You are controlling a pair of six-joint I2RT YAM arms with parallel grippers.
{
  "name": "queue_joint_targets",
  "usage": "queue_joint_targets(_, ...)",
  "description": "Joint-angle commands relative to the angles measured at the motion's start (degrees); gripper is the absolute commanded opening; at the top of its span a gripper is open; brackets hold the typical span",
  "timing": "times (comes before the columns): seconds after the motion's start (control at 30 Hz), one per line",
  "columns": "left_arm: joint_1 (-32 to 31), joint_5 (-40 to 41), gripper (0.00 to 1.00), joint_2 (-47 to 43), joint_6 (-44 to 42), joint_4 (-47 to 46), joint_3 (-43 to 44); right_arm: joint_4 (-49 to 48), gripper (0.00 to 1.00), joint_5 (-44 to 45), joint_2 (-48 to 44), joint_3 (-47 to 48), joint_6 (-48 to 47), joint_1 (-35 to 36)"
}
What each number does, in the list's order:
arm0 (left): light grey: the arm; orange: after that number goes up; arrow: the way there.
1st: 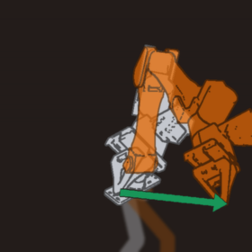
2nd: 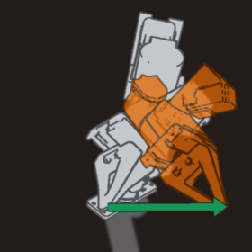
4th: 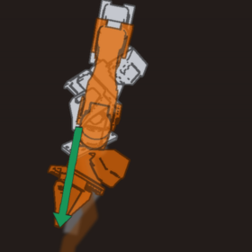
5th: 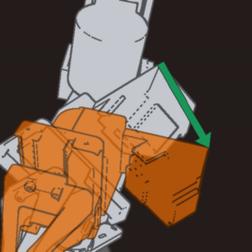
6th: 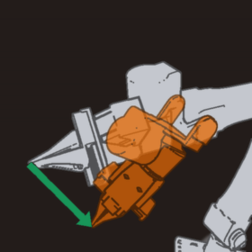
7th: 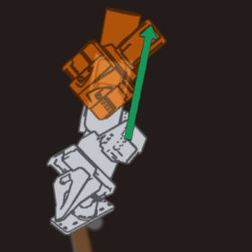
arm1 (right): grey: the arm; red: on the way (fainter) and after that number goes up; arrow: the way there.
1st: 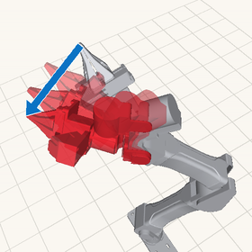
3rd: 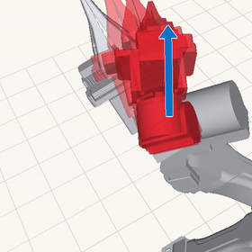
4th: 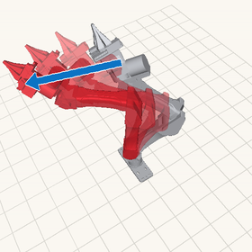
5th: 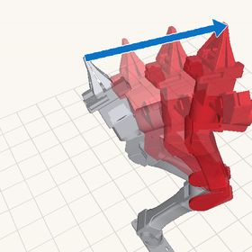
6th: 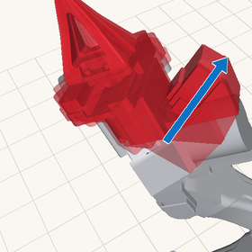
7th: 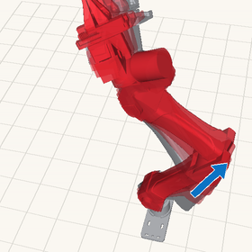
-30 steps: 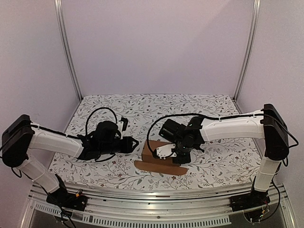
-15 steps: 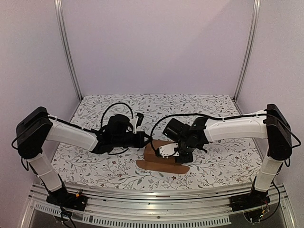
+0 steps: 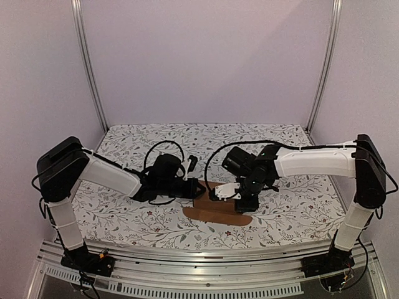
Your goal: Fold the paper box
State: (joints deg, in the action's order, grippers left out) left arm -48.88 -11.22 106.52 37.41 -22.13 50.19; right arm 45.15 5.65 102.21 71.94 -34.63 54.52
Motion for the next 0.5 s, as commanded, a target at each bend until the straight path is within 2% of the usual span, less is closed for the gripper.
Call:
queue_joint_targets(0.0,-1.83,3.31,0.00,1.68,-4.07,7.28,0.17,7.55,0.58,-12.61,-5.06,7.24,2.47,-3.83)
queue_joint_targets(0.17,-2.35,4.02,0.00,1.51,-5.09,6.99,0.54,8.32,0.66,-15.73,-1.06,13.09,4.65,-7.64)
queue_joint_targets(0.3,-2.36,5.08,0.00,0.26,-5.98,8.27,1.12,8.22,0.64,-18.20,6.92,16.47,6.25,-11.21)
queue_joint_targets(0.47,-2.36,6.14,0.00,-0.57,-7.37,10.78,2.37,7.79,0.60,-19.23,10.29,15.71,5.33,-12.42)
